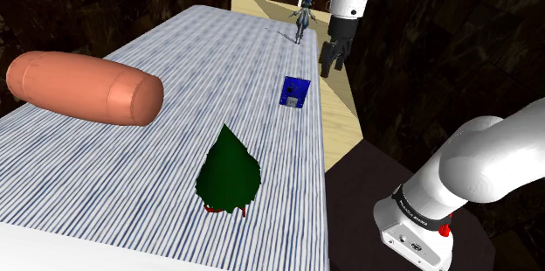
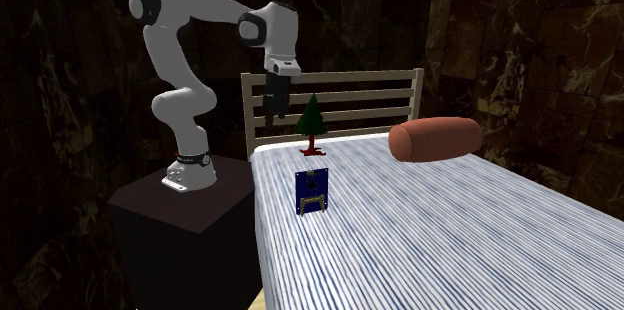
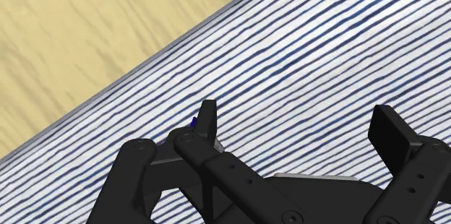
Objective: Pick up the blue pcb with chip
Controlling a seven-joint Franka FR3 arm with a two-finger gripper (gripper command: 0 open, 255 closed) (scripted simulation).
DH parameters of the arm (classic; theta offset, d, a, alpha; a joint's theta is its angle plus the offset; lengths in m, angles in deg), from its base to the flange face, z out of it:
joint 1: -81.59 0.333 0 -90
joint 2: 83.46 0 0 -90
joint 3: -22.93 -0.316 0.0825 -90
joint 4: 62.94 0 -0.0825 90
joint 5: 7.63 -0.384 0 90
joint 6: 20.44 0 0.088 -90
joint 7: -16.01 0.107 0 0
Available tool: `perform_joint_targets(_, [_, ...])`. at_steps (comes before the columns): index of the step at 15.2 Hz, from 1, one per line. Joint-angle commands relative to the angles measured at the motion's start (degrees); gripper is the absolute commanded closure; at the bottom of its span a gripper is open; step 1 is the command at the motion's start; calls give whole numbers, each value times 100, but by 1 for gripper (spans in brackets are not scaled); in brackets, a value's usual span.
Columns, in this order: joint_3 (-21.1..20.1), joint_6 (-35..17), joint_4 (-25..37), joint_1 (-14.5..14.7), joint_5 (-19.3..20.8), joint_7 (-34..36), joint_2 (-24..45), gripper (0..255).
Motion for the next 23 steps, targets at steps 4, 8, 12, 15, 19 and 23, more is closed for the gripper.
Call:
perform_joint_targets(4, [97,-622,507,-66,157,-218,1098,0])
perform_joint_targets(8, [160,-972,1039,-116,252,-369,1955,0])
perform_joint_targets(12, [210,-1217,1688,-169,327,-508,2819,0])
perform_joint_targets(15, [214,-1377,1692,-177,332,-518,2980,0])
perform_joint_targets(19, [213,-1657,1569,-181,327,-511,3137,0])
perform_joint_targets(23, [211,-1773,1518,-180,324,-504,3203,255])
